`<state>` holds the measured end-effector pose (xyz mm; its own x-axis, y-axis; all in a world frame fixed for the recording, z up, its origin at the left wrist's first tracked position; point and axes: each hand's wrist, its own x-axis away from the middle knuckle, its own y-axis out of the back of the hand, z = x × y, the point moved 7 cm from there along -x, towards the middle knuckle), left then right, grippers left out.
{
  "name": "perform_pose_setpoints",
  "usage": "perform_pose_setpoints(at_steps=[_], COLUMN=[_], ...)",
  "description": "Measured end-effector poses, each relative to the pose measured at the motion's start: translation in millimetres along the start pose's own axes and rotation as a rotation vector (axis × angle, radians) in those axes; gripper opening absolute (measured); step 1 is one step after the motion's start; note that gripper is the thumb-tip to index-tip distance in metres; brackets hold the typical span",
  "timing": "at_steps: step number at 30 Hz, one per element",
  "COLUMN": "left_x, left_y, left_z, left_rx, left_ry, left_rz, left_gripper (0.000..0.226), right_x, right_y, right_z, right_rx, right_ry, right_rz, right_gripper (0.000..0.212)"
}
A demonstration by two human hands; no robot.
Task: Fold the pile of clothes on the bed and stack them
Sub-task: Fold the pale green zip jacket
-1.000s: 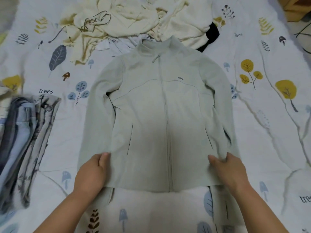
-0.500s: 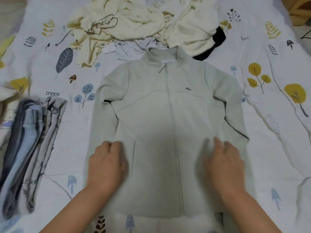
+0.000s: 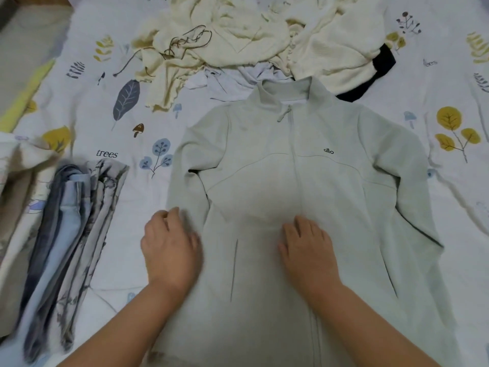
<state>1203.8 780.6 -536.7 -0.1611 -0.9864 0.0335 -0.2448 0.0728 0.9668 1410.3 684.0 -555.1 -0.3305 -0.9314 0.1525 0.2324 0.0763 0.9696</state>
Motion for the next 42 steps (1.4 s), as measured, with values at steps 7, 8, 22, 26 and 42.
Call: perform_pose_setpoints(at_steps=[7,8,22,26,42], left_x=[-14.9,-18.3,-44.7,-33.9,-75.5], left_y=[-10.4,-1.6,140.9,139.7,17.3], left_z=[60.4,62.0,-12.4,-62.4,-58.5], left_rx=[0.255,0.339,1.225,1.215,0.327], left_ry=[0.320,0.342,0.365,0.253,0.234], left_rz=[0.407,0.399,0.502,0.635,0.181], left_gripper=[0.018,0.013,0.013,0.028,0.014], right_x=[-12.8,-13.4,4.9,-3.7,-1.3], right_y=[7.7,4.6,60.2,83.7,55.6], right_z=[36.7,46.2,197.8,153.2,-86.3], right_rx=[-0.119,-0.147,-1.817,-1.735,-0.366], right_ry=[0.017,0.007,0.053,0.059,-0.558], right_rz=[-0.026,0.032,0.804,0.582,0.084], right_gripper=[0.032,0.035,0.045,0.029,0.048])
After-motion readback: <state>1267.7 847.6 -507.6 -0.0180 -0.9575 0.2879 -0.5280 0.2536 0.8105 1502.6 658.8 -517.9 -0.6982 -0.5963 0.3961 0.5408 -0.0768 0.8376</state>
